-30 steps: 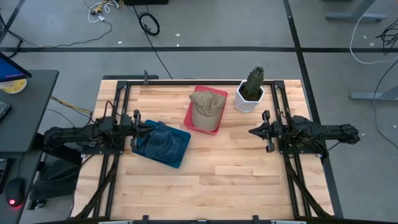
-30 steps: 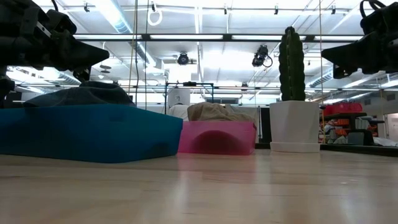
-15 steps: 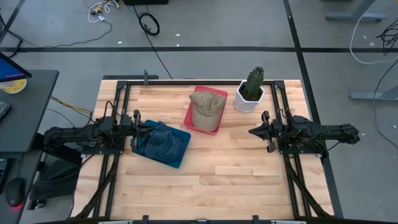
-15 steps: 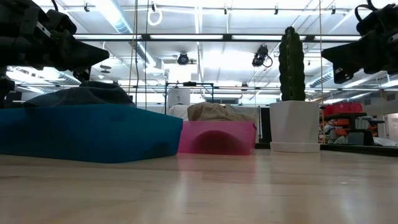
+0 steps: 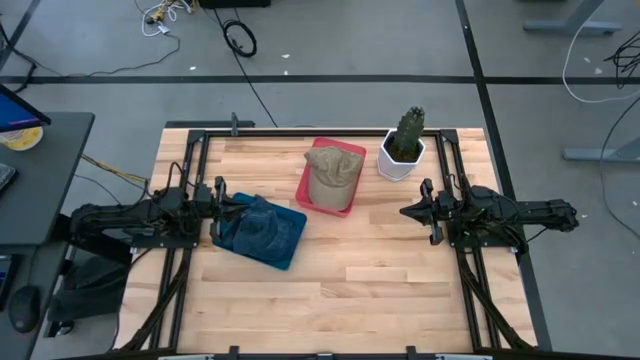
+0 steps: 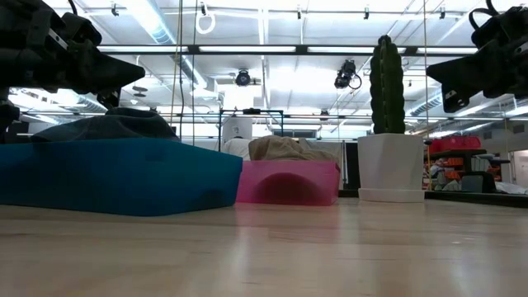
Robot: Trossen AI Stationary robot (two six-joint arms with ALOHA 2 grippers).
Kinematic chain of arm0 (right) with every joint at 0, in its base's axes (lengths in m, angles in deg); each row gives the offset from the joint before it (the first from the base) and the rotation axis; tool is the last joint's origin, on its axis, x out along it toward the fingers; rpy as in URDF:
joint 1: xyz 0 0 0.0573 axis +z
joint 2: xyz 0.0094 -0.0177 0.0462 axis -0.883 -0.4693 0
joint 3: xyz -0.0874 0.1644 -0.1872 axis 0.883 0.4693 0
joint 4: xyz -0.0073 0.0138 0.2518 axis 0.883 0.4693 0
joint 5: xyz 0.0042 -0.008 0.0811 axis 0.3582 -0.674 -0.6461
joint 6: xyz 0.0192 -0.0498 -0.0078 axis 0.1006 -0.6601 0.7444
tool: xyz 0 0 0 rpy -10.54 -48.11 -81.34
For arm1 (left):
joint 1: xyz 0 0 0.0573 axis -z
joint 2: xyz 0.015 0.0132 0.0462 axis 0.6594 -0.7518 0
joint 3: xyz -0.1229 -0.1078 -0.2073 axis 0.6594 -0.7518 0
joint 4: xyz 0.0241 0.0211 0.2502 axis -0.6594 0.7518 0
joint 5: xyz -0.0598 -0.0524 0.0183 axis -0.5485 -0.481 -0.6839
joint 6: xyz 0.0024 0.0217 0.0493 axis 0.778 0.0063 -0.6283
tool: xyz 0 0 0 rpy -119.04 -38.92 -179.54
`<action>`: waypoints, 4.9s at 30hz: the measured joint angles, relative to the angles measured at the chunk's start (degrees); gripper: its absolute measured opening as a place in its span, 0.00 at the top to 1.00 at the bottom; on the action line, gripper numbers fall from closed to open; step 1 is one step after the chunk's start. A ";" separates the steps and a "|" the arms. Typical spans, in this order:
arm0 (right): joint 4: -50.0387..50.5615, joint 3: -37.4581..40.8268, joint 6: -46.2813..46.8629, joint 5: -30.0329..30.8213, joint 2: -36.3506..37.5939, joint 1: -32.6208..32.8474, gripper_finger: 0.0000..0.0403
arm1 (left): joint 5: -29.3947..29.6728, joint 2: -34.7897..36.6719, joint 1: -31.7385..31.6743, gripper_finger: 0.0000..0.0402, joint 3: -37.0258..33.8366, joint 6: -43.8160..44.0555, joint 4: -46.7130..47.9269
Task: Pick & Place hat
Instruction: Return to Home Position
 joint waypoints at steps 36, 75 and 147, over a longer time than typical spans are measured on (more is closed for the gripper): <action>0.00 0.00 -0.09 0.02 0.00 -0.02 0.96 | -0.01 0.01 0.00 0.94 0.00 0.00 0.00; 0.00 0.00 -0.09 0.02 0.00 -0.02 0.96 | -0.01 -0.01 -0.01 0.94 0.00 0.00 0.00; 0.00 0.00 -0.09 0.02 0.00 -0.02 0.96 | -0.01 0.01 -0.01 0.94 -0.02 0.00 0.00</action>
